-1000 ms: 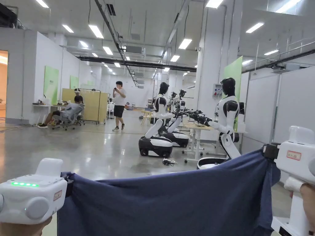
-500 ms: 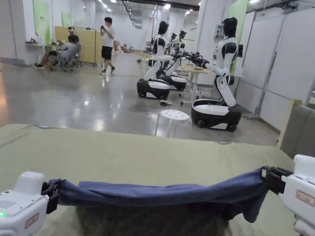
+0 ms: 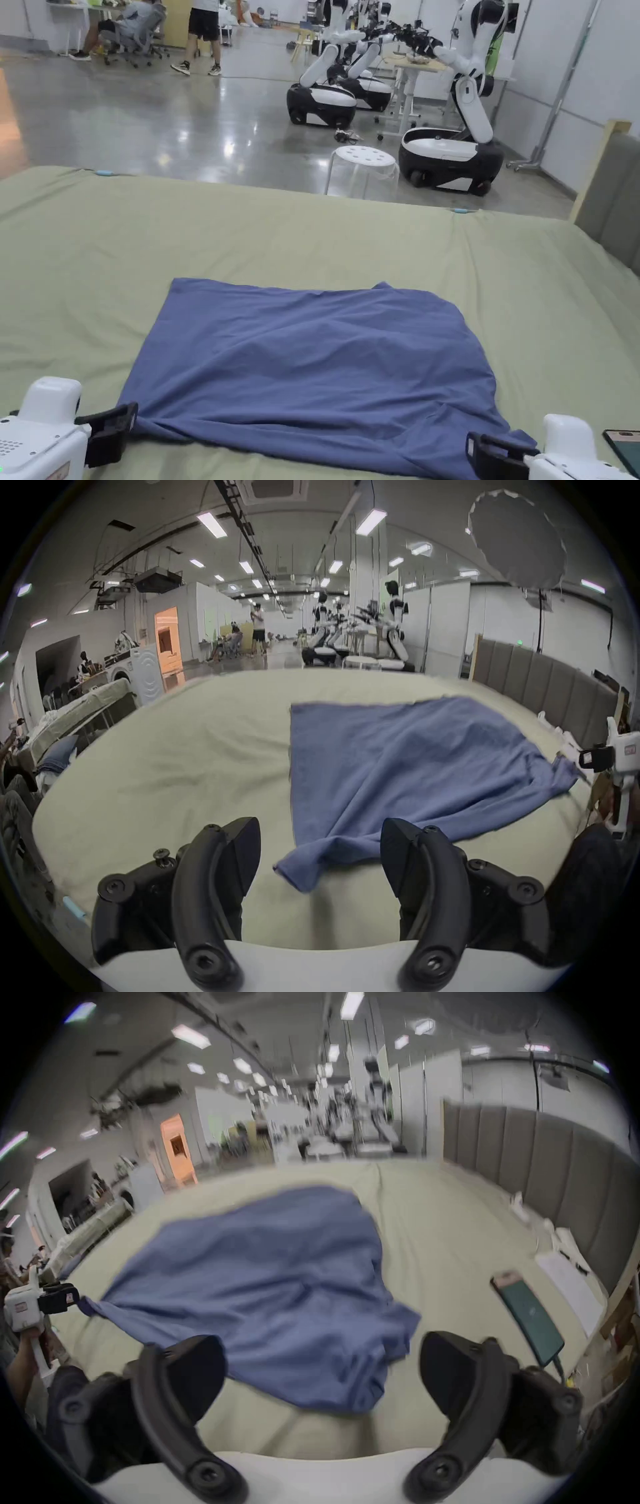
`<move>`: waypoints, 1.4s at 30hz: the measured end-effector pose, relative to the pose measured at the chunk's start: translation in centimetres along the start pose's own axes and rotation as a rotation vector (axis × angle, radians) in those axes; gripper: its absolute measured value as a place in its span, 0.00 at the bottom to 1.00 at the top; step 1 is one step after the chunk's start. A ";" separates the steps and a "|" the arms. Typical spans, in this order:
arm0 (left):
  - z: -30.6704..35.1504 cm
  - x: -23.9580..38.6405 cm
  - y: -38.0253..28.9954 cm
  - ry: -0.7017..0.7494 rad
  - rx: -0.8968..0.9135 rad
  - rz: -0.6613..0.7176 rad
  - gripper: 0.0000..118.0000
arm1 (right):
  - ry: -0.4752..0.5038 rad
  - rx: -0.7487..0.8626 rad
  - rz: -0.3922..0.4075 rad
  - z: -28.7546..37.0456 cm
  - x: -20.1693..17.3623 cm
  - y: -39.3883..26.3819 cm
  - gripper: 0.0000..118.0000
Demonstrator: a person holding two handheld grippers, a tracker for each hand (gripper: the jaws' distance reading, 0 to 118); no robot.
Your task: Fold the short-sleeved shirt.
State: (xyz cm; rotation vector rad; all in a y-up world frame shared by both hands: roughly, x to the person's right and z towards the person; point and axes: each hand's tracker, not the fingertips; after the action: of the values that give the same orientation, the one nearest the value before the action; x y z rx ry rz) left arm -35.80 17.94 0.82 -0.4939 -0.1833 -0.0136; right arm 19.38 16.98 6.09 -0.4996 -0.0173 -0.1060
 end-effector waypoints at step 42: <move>-5.6 -0.4 0.6 -0.074 -0.221 -0.118 0.05 | -0.092 -0.287 -0.054 -4.7 0.4 -2.1 0.95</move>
State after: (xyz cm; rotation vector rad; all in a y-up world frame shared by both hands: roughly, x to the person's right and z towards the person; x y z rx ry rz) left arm -35.21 15.86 -4.38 -0.7039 -0.2847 -0.1323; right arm 19.51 12.89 2.96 -0.7904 -0.1069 -0.1392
